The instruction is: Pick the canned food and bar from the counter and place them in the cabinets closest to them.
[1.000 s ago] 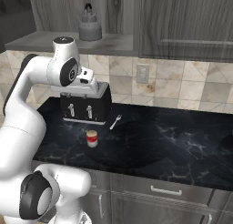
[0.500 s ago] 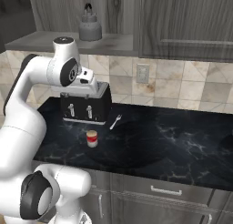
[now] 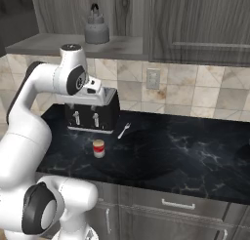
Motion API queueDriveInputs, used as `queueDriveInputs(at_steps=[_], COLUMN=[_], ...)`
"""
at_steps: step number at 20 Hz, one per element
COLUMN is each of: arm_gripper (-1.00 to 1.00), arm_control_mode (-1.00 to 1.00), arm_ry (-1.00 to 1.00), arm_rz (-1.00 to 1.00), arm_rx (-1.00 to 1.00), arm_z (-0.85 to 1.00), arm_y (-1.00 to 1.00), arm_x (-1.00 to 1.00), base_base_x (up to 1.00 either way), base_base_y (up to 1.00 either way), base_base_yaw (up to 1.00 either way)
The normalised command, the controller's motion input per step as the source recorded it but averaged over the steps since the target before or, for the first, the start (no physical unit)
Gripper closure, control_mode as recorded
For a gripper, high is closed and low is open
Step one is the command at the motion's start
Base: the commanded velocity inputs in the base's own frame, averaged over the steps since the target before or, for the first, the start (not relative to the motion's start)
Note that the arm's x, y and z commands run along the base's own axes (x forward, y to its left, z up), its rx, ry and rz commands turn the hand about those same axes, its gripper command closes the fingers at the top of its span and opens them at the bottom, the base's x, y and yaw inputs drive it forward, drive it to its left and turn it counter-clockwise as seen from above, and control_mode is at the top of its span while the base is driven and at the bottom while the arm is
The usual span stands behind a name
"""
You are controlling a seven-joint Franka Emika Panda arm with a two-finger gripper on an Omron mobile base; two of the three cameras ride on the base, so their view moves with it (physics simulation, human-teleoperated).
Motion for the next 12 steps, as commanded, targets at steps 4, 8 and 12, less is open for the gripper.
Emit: queueDriveInputs(at_steps=[4,8,12], arm_gripper=[-1.0,-1.0,-1.0], arm_control_mode=[-1.0,-1.0,-1.0], arm_ry=[0.05,0.05,0.04], arm_rz=[0.0,0.0,0.0], arm_rx=[0.0,0.0,-0.02], arm_z=[-0.17,-0.19,-0.21], arm_y=[0.0,0.0,0.0], arm_x=[0.0,0.01,0.02], base_base_x=[0.0,0.0,0.0], base_base_y=[0.0,0.0,0.0], base_base_yaw=[0.0,0.0,0.0])
